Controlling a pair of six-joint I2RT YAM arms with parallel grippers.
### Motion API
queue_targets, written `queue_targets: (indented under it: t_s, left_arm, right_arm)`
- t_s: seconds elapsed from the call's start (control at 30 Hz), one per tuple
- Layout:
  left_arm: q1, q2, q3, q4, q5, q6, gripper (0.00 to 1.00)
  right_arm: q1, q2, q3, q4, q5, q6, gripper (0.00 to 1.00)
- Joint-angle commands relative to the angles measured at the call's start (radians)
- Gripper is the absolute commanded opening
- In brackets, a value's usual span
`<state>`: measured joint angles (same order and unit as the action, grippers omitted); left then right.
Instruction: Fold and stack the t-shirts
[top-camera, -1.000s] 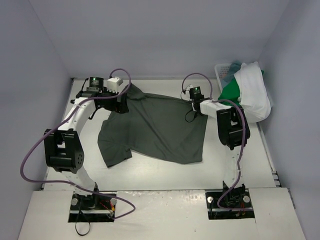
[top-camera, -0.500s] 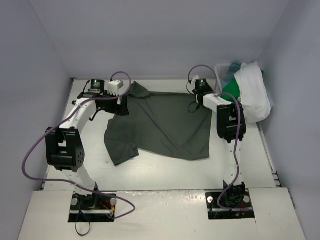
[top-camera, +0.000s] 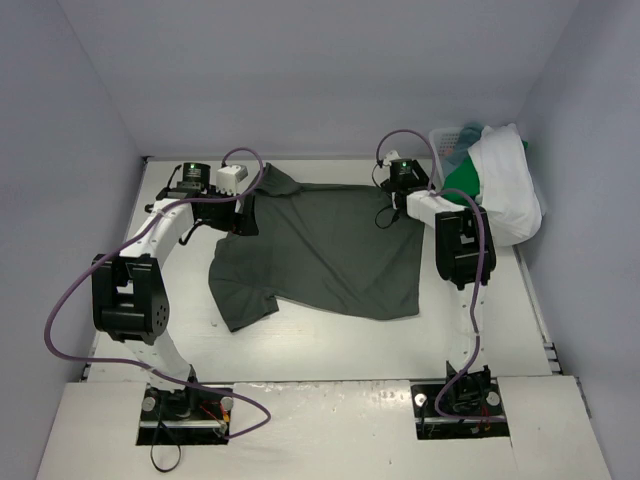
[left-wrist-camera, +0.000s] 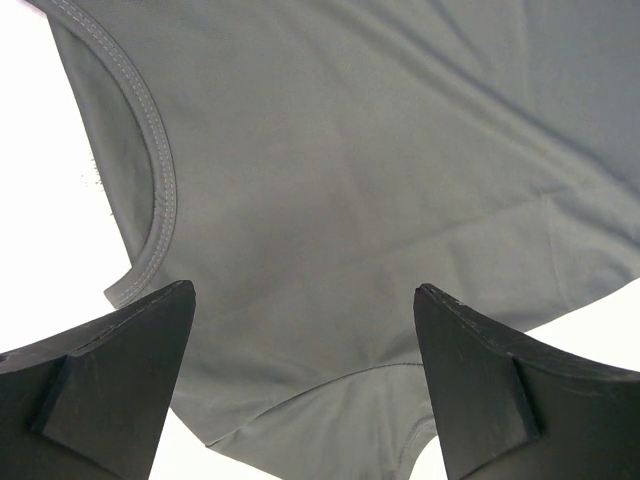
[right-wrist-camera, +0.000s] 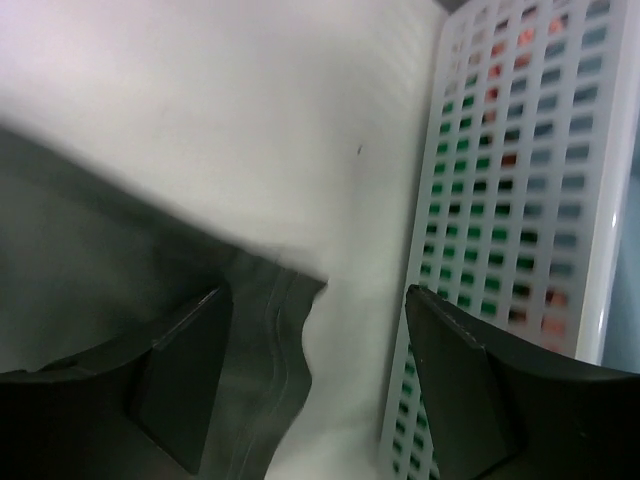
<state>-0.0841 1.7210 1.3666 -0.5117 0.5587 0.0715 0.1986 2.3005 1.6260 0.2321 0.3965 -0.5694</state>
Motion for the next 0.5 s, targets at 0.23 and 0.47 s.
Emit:
queue_targets:
  t_s: [0.23, 0.47]
  left_arm:
    - [-0.002, -0.018, 0.022, 0.056, 0.015, 0.002, 0.85]
    - [-0.005, 0.014, 0.012, 0.075, 0.023, 0.005, 0.85]
  right_arm:
    - [0.13, -0.415, -0.176, -0.158, -0.151, 0.103, 0.42]
    - [0.18, -0.49, -0.304, -0.301, -0.374, 0.141, 0.0]
